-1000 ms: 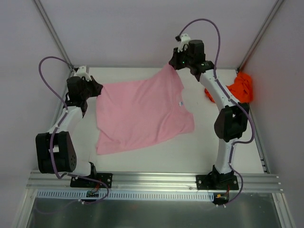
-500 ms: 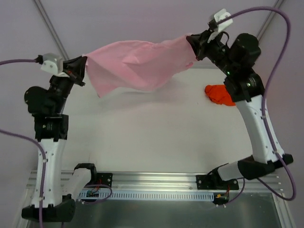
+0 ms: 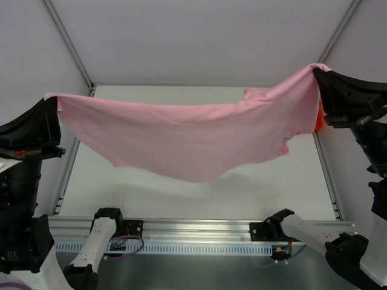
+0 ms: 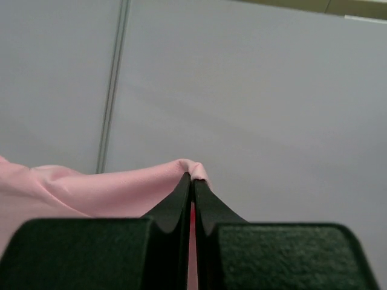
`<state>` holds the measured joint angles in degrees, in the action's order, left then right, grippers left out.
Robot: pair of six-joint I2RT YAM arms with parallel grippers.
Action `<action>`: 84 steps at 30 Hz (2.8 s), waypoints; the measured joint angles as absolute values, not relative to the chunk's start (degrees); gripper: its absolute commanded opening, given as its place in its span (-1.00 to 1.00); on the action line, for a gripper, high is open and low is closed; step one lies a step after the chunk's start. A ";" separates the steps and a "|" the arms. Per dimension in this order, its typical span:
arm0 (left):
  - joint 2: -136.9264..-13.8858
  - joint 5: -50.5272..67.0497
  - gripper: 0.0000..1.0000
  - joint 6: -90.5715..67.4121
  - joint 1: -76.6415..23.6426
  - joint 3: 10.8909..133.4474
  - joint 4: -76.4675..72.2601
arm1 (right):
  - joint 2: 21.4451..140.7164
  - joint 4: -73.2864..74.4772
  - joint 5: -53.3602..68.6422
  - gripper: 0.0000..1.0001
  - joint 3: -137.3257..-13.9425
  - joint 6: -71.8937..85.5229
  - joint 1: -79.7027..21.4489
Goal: Fold and stack the t-shirts
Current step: Flatten out the tshirt
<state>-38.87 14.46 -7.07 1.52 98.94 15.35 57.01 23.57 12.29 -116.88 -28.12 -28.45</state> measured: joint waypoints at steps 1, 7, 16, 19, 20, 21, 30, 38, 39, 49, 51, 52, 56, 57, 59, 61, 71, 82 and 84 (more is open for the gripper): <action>-39.05 13.58 -1.00 -7.79 1.52 98.67 16.60 | 57.12 24.84 11.31 -0.98 -116.95 -27.83 -28.45; -42.44 11.20 -1.00 -13.43 1.52 81.54 20.27 | 60.05 26.44 7.92 -0.99 -100.99 -24.23 -28.45; -49.41 5.39 -1.00 -20.67 1.54 44.05 10.81 | 80.93 19.09 8.25 -0.98 -74.13 -20.49 -26.63; -53.84 2.66 -1.00 -20.64 1.54 37.19 3.25 | 88.01 14.46 9.58 -0.99 -72.44 -19.59 -25.15; -56.07 2.13 -1.00 -20.58 1.54 36.49 0.78 | 90.65 12.64 10.02 -0.98 -73.01 -19.27 -24.64; -60.10 1.37 -1.00 -20.34 1.54 36.36 -2.11 | 93.60 11.42 10.46 -0.98 -74.24 -18.92 -24.21; -93.51 -1.98 -1.00 -16.10 1.54 51.31 -14.59 | 124.44 10.87 13.61 -0.98 -102.35 -18.06 -21.74; -104.29 -2.24 -1.00 -14.57 1.54 65.01 -17.26 | 130.54 13.04 12.97 -0.98 -111.59 -17.61 -19.38; -104.60 -2.33 -1.00 -14.22 1.54 65.25 -17.82 | 130.54 13.08 12.80 -0.98 -111.79 -17.58 -19.16; -108.44 -2.57 -1.00 -12.43 1.56 68.01 -18.13 | 131.44 15.68 10.17 -0.98 -113.27 -17.58 -18.52; -108.79 -2.74 -1.00 -12.43 1.61 68.07 -18.04 | 132.46 17.15 9.17 -0.98 -114.91 -17.47 -18.41; -109.03 -3.01 -1.00 -12.45 1.65 68.18 -17.96 | 133.08 18.24 8.82 -0.84 -115.94 -17.26 -18.31; -109.62 -3.29 -1.00 -12.45 2.00 68.58 -17.58 | 134.72 21.47 7.77 0.10 -117.86 -15.55 -17.32; -109.62 -3.29 -1.00 -12.45 2.17 68.58 -17.56 | 134.85 22.39 7.49 0.31 -117.97 -15.29 -16.97; -109.62 -3.27 -1.00 -12.43 2.35 68.58 -17.61 | 134.87 24.40 6.92 0.73 -118.15 -14.46 -16.23; -109.62 -3.22 -1.00 -12.36 2.35 68.60 -17.58 | 134.91 26.20 6.44 0.94 -119.11 -13.63 -15.57; -109.62 -1.63 -1.00 -11.22 2.35 68.62 -17.72 | 138.19 27.20 11.14 0.99 -129.01 -4.49 -12.93; -109.62 -1.41 -1.00 -9.96 2.35 68.64 -17.69 | 147.15 26.50 12.91 0.72 -133.71 5.63 -12.64; -109.62 -1.34 -1.00 -9.67 2.35 68.64 -17.69 | 148.29 26.48 12.91 0.57 -133.71 6.46 -12.80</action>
